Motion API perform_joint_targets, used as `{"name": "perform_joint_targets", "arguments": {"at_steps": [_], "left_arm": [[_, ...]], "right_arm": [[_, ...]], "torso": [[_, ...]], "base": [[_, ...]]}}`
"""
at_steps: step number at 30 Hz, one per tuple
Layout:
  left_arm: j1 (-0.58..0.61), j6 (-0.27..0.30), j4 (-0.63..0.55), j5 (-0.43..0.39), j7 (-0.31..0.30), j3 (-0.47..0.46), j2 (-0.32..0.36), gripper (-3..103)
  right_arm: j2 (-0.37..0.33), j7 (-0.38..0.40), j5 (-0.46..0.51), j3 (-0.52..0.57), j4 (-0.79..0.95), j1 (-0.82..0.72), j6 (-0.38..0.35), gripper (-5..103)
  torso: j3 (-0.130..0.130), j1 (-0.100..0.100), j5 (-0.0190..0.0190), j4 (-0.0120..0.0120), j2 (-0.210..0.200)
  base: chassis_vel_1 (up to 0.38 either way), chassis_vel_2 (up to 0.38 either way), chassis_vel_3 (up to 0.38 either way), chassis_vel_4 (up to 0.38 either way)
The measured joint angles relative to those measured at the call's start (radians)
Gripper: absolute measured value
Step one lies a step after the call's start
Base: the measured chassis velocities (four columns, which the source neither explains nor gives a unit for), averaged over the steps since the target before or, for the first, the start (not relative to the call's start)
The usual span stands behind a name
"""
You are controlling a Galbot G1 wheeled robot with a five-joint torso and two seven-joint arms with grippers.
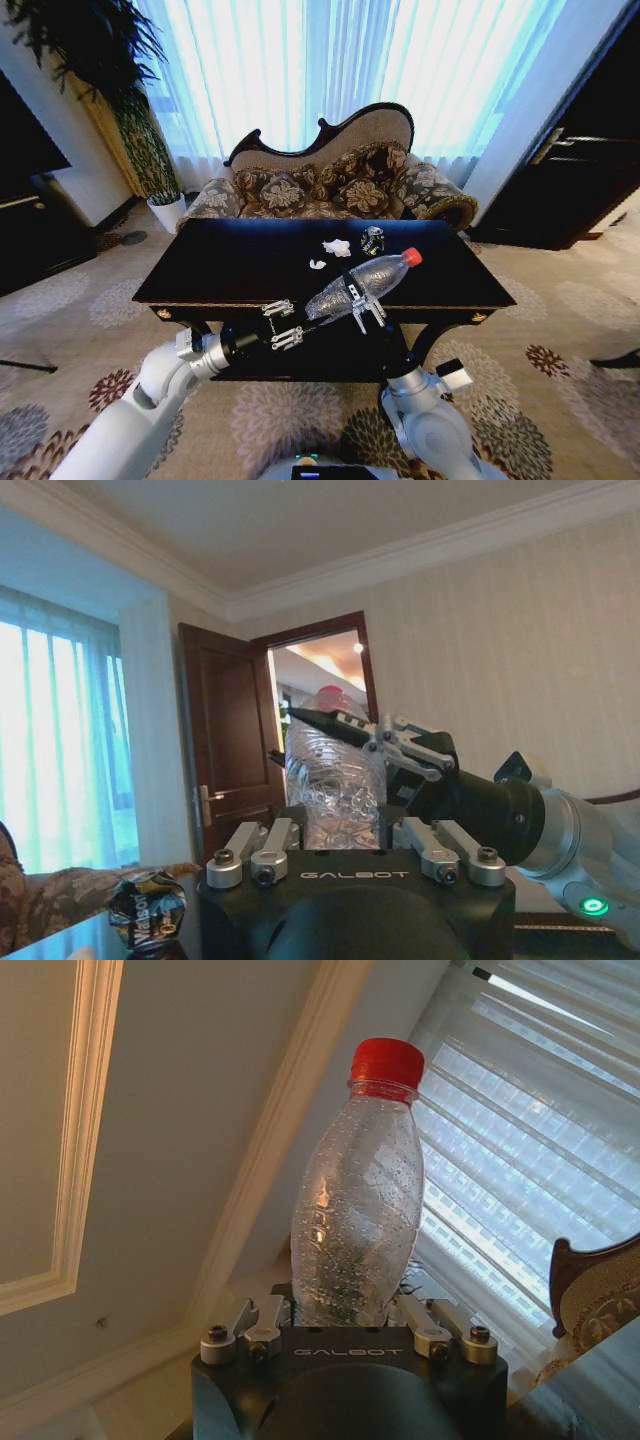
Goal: Move to the front of the table and place the trash on the table into the trash bin.
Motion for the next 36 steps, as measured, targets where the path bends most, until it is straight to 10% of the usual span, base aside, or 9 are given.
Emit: {"name": "perform_joint_targets", "arguments": {"at_steps": [10, 16, 22, 30, 36], "left_arm": [[0.072, -0.046, 0.005, -0.012, -0.016, -0.133, -0.082, 68], [0.143, -0.083, 0.015, -0.066, -0.144, -0.292, -0.175, 94], [0.151, -0.091, 0.008, -0.139, -0.256, -0.391, -0.228, 100], [0.13, -0.057, -0.025, -0.292, -0.553, -0.543, -0.249, 100], [0.131, -0.03, -0.047, -0.373, -0.595, -0.635, -0.229, 100]], "right_arm": [[-0.028, -0.04, 0.068, 0.075, -0.006, -0.002, 0.026, 25], [-0.054, -0.131, 0.113, 0.123, -0.017, -0.021, 0.054, 25], [-0.066, -0.223, 0.106, 0.126, -0.049, -0.035, 0.071, 25], [-0.09, -0.472, 0.069, 0.113, -0.236, -0.036, 0.137, 25], [-0.099, -0.501, -0.023, 0.096, -0.489, 0.003, 0.224, 25]], "torso": [[0.0, 0.0, 0.0, 0.0, 0.0], [0.0, 0.0, -0.0001, 0.0002, 0.0], [0.0, 0.0, -0.0002, 0.0001, 0.0], [0.0, 0.0, -0.0002, 0.0001, 0.0], [0.0, 0.0, 0.0002, 0.0, 0.0]], "base": [[0.0, 0.0, 0.0, 0.0], [0.0, 0.0, 0.0, 0.0], [0.0, 0.0, 0.0, 0.0], [0.0, 0.0, 0.0, 0.0], [0.0, 0.0, 0.0, 0.0]]}}
